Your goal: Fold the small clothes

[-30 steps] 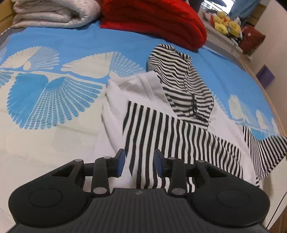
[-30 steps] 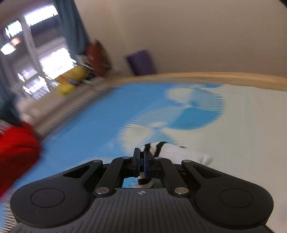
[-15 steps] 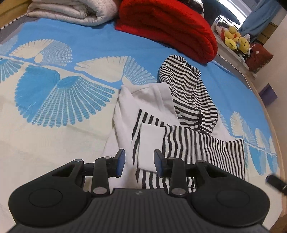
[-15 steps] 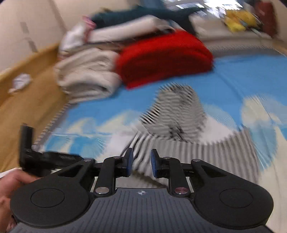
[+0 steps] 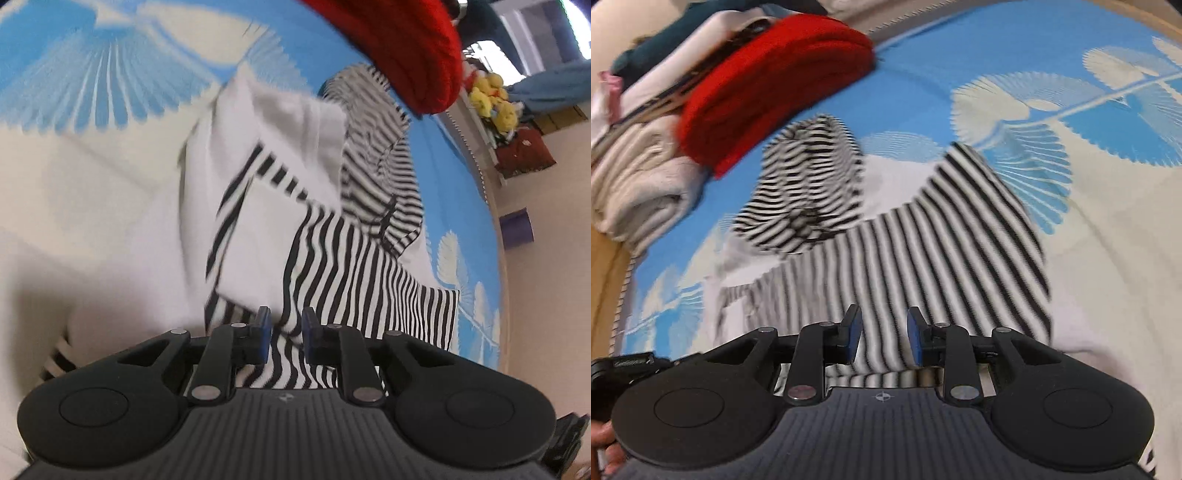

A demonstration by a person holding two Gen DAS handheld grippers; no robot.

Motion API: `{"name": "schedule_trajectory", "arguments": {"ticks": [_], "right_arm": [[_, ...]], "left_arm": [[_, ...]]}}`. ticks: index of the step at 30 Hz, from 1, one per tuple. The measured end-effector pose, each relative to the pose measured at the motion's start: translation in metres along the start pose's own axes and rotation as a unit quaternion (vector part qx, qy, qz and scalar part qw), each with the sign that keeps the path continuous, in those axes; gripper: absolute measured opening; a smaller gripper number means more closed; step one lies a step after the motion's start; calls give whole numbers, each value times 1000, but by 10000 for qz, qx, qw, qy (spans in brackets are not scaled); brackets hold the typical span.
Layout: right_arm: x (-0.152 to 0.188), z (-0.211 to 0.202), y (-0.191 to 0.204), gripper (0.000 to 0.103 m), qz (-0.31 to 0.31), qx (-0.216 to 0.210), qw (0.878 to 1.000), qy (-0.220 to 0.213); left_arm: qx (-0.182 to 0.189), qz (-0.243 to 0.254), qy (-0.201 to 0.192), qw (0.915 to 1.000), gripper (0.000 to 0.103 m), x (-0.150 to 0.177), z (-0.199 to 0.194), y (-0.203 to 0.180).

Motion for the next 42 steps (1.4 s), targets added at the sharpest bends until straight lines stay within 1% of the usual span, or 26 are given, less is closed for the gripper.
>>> {"name": "schedule_trajectory", "arguments": {"ticks": [2,5,7,9,10,11,12,13,15,17,19,20,21,22,23,25,26,28,29,30,32,34,36,37,39,42], "right_arm": [[1,5,-5,29,57,16,9999,139],[-4,9,-6,29,80,19,9998,179],[-7,11,-9,29,86,90,9998,156],[-9,12,-15,29,145,182,9996,169],[-11,13,-18,29,202,213,9994,175],[-11,12,-20,29,240,240,9993,178],[-12,12,-23,29,261,287,9991,183],[-12,12,-25,29,266,331,9989,181],[-13,12,-30,29,290,406,9986,185],[-12,12,-36,29,363,483,9980,191],[-10,12,-43,29,469,587,9970,207],[-9,13,-46,29,523,626,9964,225],[-6,14,-49,29,580,658,9958,262],[-3,16,-52,29,642,681,9951,316],[1,19,-55,29,716,712,9942,379],[8,23,-63,28,847,889,9912,498],[10,25,-65,27,853,983,9901,529],[12,26,-68,25,853,1060,9893,529],[12,25,-67,25,840,1104,9890,517],[12,24,-67,25,820,1151,9887,500],[10,22,-64,25,786,1226,9884,420],[8,22,-61,26,709,1253,9890,353],[9,26,-64,26,700,1274,9884,430],[10,29,-67,26,766,1259,9879,477],[9,29,-67,26,800,1284,9873,487],[1,23,-56,27,544,1309,9896,228]], "left_arm": [[-52,-283,29,9996,32,1,8,7],[-360,-658,-199,9970,32,-4,12,21],[-353,-892,-300,9949,32,-7,13,28],[-321,-960,-383,9941,30,-9,14,28],[-333,-897,-431,9945,30,-9,14,26],[-373,-820,-480,9948,22,-10,14,25],[-452,-706,-560,9949,4,-10,12,23],[-523,-590,-672,9946,5,-12,11,19],[-659,-400,-1105,9909,4,-13,-10,10],[-827,-140,-1631,9830,4,-9,-42,-7],[-1175,265,-2002,9723,4,3,-69,-24],[-1293,366,-2022,9701,5,12,-75,-26],[-1395,400,-1918,9706,8,21,-76,-24],[-1555,364,-1797,9707,8,26,-75,-19],[-1744,245,-1755,9686,8,29,-75,-11],[-2051,102,-1932,9594,9,26,-82,0],[-2038,182,-2079,9565,9,21,-86,-2],[-1816,421,-2228,9569,9,13,-89,-12],[-1643,607,-2169,9603,15,10,-86,-17],[-1449,832,-1972,9660,23,8,-76,-23],[-1312,941,-1505,9753,29,9,-53,-23],[-1391,889,-940,9818,29,14,-27,-12],[-1575,644,-446,9844,28,19,-5,12],[-1567,581,-432,9850,28,18,-2,17],[-1662,757,-547,9817,28,15,-8,10],[-1548,1021,-859,9789,34,10,-19,-9]]}}
Point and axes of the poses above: each gripper's, at about its wrist camera, not at the fingertips, and z roughly the way its jaws point, y to its left, x to its underside, the point moved 7 cm from there along z, roughly the way its jaws point, and after that the axes turned 3 degrees about -z, right-handed, at the moved point
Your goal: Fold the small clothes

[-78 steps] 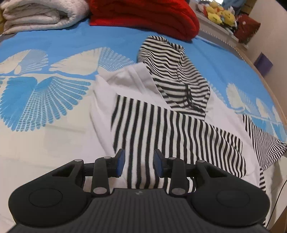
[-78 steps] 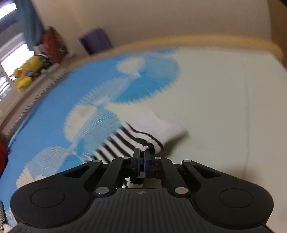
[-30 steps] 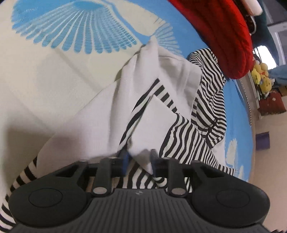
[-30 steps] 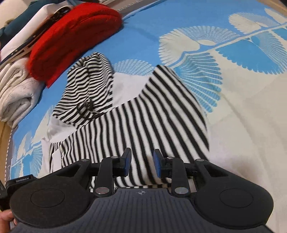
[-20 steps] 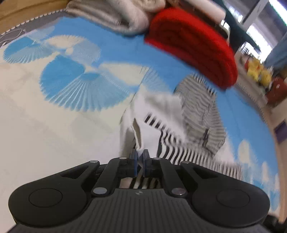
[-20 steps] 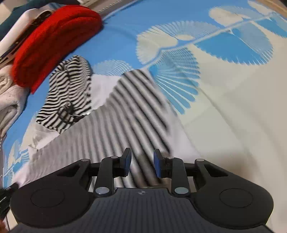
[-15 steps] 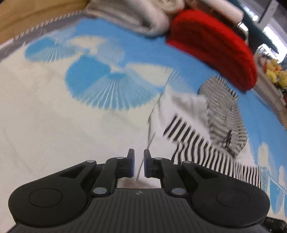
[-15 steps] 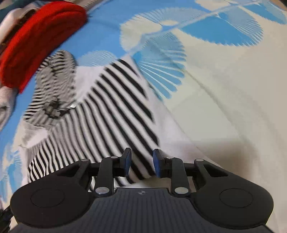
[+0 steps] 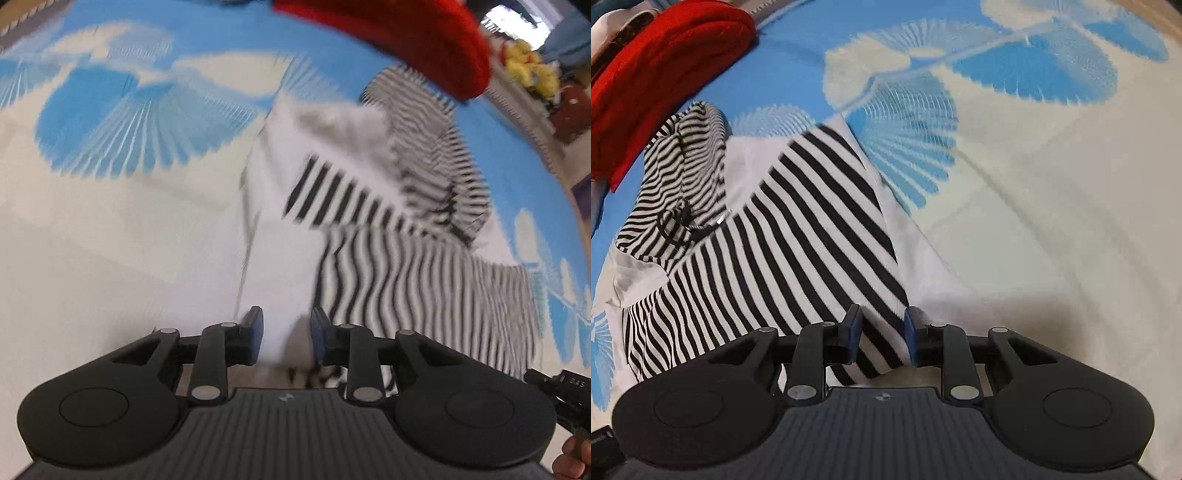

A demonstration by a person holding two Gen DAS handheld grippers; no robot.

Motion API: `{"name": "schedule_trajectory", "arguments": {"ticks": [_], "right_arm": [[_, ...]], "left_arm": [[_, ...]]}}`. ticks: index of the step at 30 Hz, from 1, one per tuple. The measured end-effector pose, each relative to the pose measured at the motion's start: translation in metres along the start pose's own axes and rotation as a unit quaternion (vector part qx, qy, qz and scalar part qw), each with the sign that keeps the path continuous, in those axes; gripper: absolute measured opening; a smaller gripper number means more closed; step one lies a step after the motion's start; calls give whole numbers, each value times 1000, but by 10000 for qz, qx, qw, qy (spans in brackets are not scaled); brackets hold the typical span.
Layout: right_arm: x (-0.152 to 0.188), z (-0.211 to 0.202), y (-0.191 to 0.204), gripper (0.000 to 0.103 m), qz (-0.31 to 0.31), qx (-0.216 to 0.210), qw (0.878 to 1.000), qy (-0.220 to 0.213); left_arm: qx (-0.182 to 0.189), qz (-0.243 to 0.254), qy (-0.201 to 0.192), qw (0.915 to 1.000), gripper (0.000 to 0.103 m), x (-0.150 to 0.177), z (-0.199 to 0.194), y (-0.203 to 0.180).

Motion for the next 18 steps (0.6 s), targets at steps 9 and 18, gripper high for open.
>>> {"name": "schedule_trajectory", "arguments": {"ticks": [9,18], "right_arm": [[9,8,9,30,-317,-166,9987,374],[12,5,22,32,-671,-285,9966,384]], "left_arm": [[-440,244,105,9987,36,10,11,7],[-347,505,-63,9981,36,11,0,-13]]}}
Point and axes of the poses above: each gripper's, at about its wrist camera, not at the fingertips, and z roughly the way its jaws point, y to its left, x to its underside, the point moved 7 cm from there along z, roughly the way its jaws point, and after that the axes turned 3 degrees about -z, right-handed, at the moved point
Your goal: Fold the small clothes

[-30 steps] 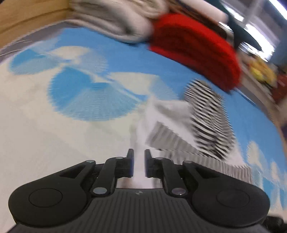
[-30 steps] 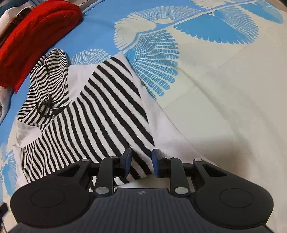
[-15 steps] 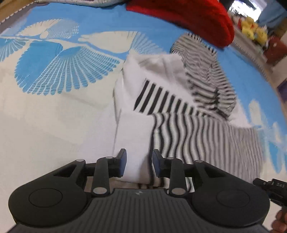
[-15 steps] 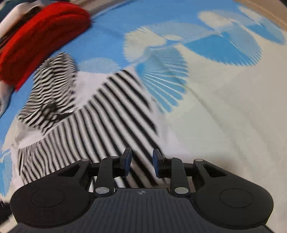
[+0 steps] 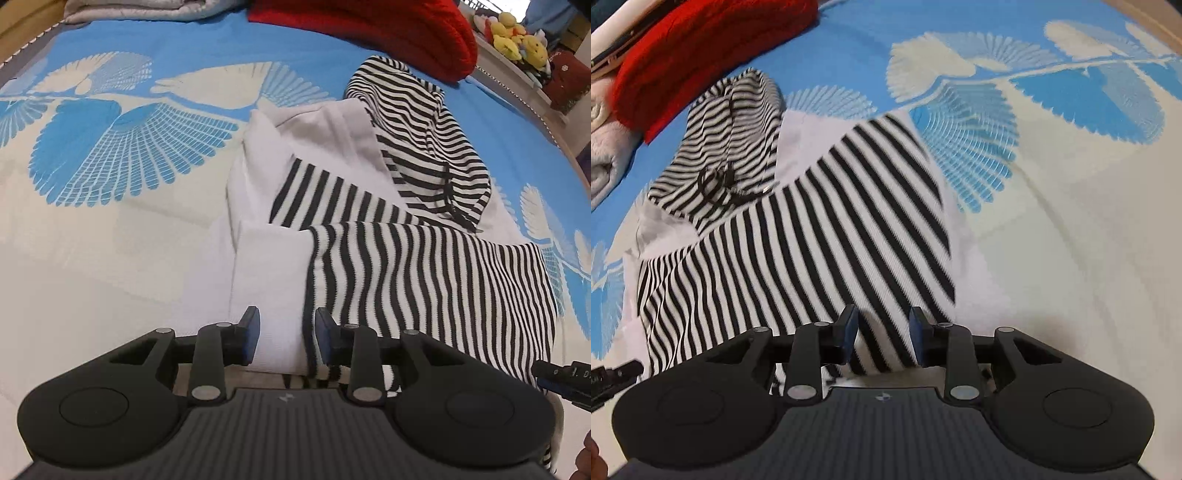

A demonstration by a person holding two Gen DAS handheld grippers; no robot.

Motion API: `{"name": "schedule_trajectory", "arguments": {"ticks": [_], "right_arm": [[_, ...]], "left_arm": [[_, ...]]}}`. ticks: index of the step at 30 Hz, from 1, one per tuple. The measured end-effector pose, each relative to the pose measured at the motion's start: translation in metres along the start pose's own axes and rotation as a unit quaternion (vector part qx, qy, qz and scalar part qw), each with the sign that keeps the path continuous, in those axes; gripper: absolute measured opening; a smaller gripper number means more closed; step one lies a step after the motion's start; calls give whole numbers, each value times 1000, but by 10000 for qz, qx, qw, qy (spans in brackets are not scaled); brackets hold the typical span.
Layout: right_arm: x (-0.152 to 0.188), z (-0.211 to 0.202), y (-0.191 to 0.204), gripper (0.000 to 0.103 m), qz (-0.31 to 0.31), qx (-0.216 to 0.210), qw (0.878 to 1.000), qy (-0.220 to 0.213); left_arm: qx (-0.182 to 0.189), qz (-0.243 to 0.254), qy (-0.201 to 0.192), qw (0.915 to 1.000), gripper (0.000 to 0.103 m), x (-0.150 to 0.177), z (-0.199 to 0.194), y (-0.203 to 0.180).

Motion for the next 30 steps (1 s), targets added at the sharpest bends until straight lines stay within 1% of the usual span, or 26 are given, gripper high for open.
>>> {"name": "schedule_trajectory", "arguments": {"ticks": [8,12,16,19,23,27,30], "right_arm": [[0,-4,8,32,-140,-42,9999,-42],[1,-5,11,32,-109,-105,9999,-14],[-2,-12,18,32,-263,-115,9995,-118],[-7,-22,21,32,-614,108,9974,-364],[-15,-38,21,32,-1054,426,9911,-694],[-17,-49,18,32,-1344,645,9850,-871],[-16,-54,12,32,-1333,653,9849,-886]], "left_arm": [[17,76,-12,10000,36,1,1,-5],[-2,70,19,10000,36,2,3,-4],[4,93,3,10000,36,2,3,-5],[5,135,-17,9999,36,1,2,-7],[-11,206,-65,9998,36,0,1,-9],[-53,298,-191,9994,36,-1,-4,-11],[-94,366,-440,9983,36,-5,-13,-14]]}}
Point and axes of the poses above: each gripper's, at about its wrist camera, not at the fingertips, and z roughly the way its jaws point, y to its left, x to its underside, the point moved 7 cm from there along z, roughly the way its jaws point, and after that the axes turned 3 degrees about -z, right-handed, at the moved point
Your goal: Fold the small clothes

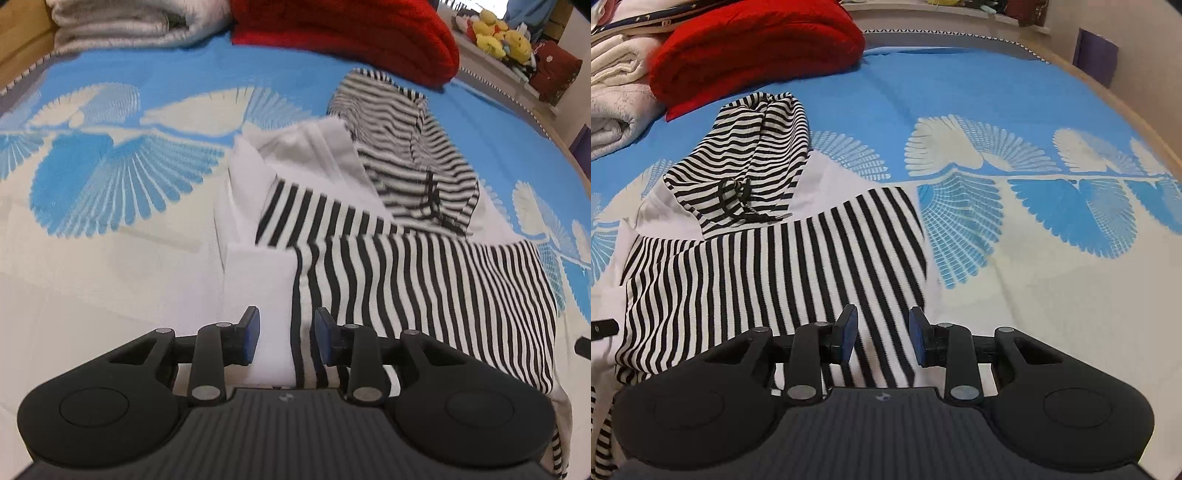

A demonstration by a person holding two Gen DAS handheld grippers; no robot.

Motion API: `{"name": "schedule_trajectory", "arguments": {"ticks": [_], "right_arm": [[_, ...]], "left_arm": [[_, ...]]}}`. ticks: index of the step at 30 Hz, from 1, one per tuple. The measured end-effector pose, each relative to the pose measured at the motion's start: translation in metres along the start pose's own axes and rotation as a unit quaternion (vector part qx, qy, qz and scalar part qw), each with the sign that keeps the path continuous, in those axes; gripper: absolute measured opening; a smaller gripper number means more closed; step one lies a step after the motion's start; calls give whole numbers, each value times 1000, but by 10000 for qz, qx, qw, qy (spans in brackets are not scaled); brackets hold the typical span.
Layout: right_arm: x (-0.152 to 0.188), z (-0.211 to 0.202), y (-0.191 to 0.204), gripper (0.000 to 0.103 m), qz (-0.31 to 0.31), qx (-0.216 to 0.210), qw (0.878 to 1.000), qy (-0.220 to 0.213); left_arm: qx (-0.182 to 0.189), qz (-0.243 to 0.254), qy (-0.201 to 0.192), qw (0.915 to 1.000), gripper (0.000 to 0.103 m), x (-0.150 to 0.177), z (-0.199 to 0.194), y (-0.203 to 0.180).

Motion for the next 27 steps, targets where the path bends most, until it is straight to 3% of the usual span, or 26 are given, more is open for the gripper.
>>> {"name": "schedule_trajectory", "arguments": {"ticks": [6,8,14,19,27], "right_arm": [[5,-5,-15,32,52,82,9999,-43],[7,-5,-19,32,75,68,9999,-37],[8,-3,-31,32,110,70,9999,-14],[6,-1,-39,32,150,40,9999,3],[-1,7,-43,32,255,-35,9997,41]], "left_arm": [[17,296,-777,9965,36,-18,-23,-10],[23,505,-1119,9924,36,-23,-30,-14],[-97,1116,-1633,9802,36,-38,-41,-16],[-59,1048,-1632,9810,34,-56,-39,-10],[154,1241,-1256,9842,16,-119,15,-44]]}}
Point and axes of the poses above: each gripper's, at about its wrist camera, not at the fingertips, and z roughly the way its jaws point, y to its left, x to its underside, the point moved 7 cm from there along z, roughly the way its jaws point, and after that the axes turned 3 degrees about -z, right-handed, at the moved point
